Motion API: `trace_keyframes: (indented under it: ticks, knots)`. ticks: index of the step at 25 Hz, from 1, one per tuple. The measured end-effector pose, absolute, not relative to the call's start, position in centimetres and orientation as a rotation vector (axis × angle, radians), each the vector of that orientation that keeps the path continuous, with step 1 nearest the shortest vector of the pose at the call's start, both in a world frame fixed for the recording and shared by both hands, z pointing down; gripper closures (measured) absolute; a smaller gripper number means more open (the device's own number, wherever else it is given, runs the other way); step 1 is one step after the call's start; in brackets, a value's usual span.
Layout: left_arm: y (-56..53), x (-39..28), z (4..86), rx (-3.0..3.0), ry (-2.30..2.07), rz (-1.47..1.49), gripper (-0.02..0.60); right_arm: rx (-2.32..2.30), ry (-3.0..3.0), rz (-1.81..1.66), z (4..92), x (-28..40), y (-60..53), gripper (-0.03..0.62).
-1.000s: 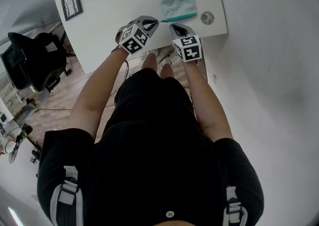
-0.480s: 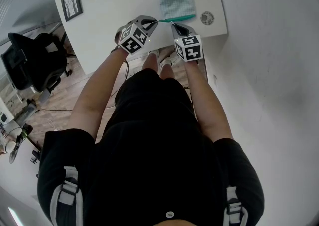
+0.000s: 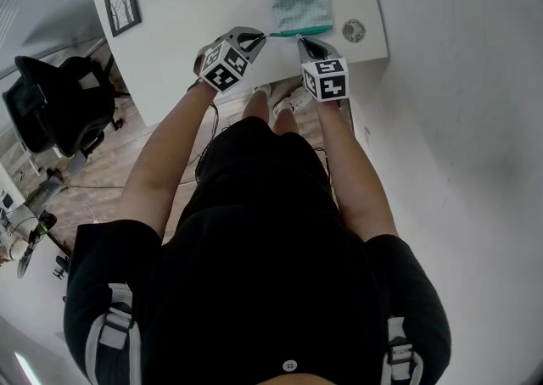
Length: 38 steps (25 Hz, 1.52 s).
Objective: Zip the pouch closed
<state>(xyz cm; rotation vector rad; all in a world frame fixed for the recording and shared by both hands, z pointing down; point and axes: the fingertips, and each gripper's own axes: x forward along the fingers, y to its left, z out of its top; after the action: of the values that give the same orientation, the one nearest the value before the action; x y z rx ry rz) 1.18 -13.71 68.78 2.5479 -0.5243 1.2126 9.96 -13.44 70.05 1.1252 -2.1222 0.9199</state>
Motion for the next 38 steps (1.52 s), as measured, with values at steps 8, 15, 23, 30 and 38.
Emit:
trace_keyframes:
  ticks: [8, 15, 23, 30, 38]
  knots:
    - [-13.5, 1.2, 69.1, 2.542, -0.527, 1.21, 0.568, 1.11, -2.119, 0.881, 70.0, 10.0, -13.6, 0.583]
    - [-13.9, 0.3, 69.7, 2.507, -0.58, 1.217, 0.569, 1.142, -2.086, 0.841, 70.3, 11.2, -13.5, 0.585]
    - [-14.1, -1.0, 70.0, 2.469, -0.608, 1.202, 0.568, 1.158, -2.072, 0.865, 70.8, 12.5, -13.7, 0.585]
    - [-15.0, -2.9, 70.3, 2.437, -0.662, 1.201, 0.569, 1.219, -2.042, 0.884, 70.8, 14.2, -14.1, 0.582]
    - [-14.6, -2.5, 70.4, 2.417, -0.698, 1.188, 0.568, 1.233, -2.035, 0.875, 70.9, 14.5, -14.5, 0.58]
